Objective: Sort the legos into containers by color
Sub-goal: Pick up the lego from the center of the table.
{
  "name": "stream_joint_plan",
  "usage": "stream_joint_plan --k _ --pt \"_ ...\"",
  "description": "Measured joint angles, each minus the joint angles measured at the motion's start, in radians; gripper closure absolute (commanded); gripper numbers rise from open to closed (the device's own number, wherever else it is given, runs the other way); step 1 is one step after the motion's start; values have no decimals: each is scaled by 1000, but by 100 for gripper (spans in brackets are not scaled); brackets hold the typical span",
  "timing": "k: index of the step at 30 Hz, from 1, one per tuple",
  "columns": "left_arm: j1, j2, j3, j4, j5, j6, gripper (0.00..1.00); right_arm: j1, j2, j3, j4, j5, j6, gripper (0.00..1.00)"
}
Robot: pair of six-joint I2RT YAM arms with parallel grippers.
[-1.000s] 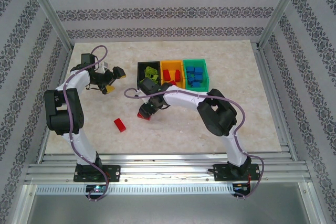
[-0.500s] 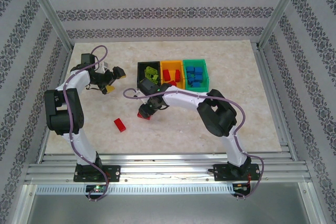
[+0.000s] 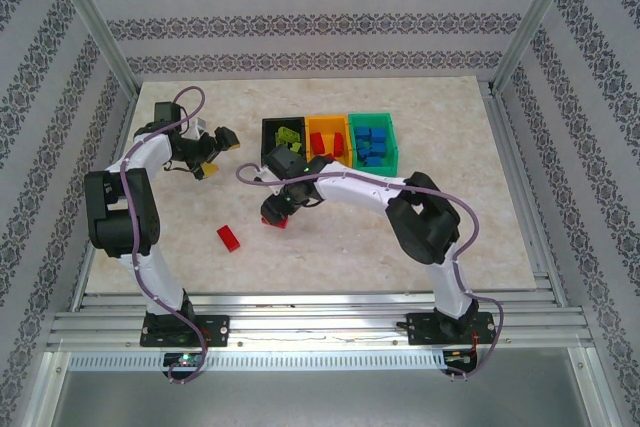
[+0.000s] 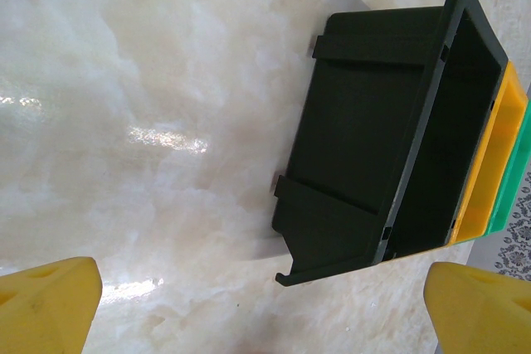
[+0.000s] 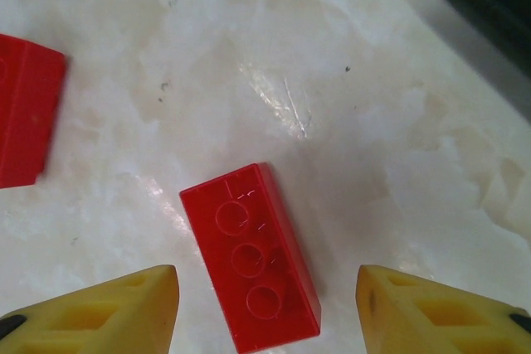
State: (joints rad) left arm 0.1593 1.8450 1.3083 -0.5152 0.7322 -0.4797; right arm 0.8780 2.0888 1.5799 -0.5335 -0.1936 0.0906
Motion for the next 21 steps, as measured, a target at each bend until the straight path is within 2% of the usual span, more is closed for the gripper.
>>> stream_joint_plan --k 5,9,11,17,21 --pt "0 0 0 0 0 0 0 8 59 0 -5 1 0 45" --pt "0 0 0 0 0 0 0 9 74 1 -7 12 -4 66" --pt "0 0 0 0 0 0 0 10 71 1 -5 13 -3 69" --pt "0 0 0 0 0 0 0 -1 50 -24 5 18 0 71" --pt "0 0 0 0 0 0 0 -53 -34 -90 17 30 14 71"
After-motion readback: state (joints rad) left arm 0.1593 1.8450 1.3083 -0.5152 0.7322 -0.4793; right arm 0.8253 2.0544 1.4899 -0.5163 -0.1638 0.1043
